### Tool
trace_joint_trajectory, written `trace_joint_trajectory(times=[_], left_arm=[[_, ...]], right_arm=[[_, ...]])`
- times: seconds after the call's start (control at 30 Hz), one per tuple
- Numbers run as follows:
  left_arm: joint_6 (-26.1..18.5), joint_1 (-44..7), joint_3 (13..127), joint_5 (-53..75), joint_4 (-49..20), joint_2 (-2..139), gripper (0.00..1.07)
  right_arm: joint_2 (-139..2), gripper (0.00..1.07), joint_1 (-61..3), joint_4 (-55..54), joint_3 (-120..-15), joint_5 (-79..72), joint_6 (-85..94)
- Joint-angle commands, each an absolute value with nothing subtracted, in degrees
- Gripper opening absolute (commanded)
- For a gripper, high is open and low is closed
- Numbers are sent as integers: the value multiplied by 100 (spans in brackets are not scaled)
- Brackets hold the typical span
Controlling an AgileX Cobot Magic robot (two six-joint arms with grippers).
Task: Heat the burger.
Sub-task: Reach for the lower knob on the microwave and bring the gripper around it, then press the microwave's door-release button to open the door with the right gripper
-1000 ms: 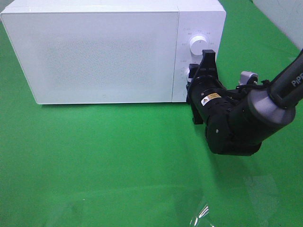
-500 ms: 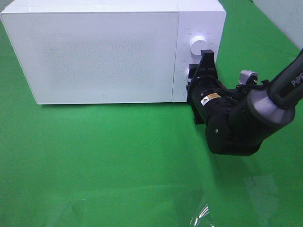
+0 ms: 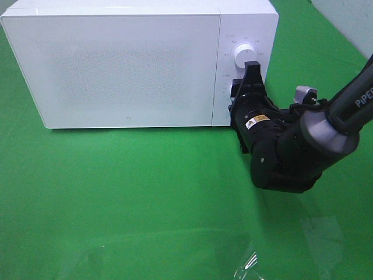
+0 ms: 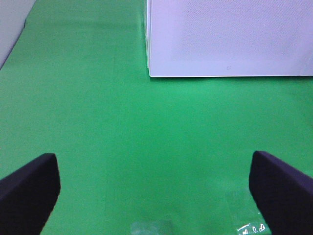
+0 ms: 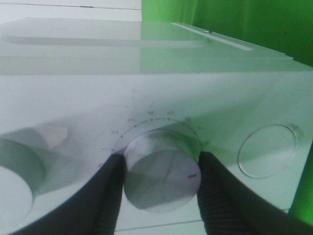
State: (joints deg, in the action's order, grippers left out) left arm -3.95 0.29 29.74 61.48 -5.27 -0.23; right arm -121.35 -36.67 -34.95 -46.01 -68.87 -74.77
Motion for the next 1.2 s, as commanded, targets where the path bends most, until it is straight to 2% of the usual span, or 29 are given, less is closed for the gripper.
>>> trace_joint_trajectory(times=[0.03, 0.17, 0.27, 0.3, 0.33, 0.37, 0.43, 0.5, 0.87, 1.2], left_arm=[[-367, 40, 2968, 6131, -567, -120, 97], [-367, 40, 2968, 6131, -567, -120, 97], [-367, 40, 2968, 6131, -567, -120, 97], [-367, 40, 2968, 6131, -567, -120, 97], [-367, 40, 2968, 6131, -567, -120, 97], [-367, 40, 2968, 6131, -567, -120, 97], [-367, 40, 2968, 6131, -556, -120, 97], [-367, 40, 2968, 6131, -556, -120, 97], [-367, 40, 2968, 6131, -556, -120, 97], [-367, 40, 2968, 6131, -556, -120, 97]], right_arm=[[-12055, 38, -3633, -3335, -4733, -7391, -7133], [-12049, 44, -3633, -3329, -4664, -7391, -7110], [-12044, 56, -3633, -3317, -4549, -7380, -7007], [-12044, 56, -3633, -3317, -4549, -7380, -7007], [-11992, 62, -3661, -3317, -4486, -7322, -6916], [-11992, 62, -3661, -3317, -4486, -7322, -6916], [-11860, 71, -3696, -3312, -4372, -7168, -6801], [-11769, 74, -3696, -3277, -4286, -7042, -6692], [-11052, 75, -3696, -2469, -3690, -5953, -6016], [-9935, 75, -3678, -2217, -3243, -4102, -3718]])
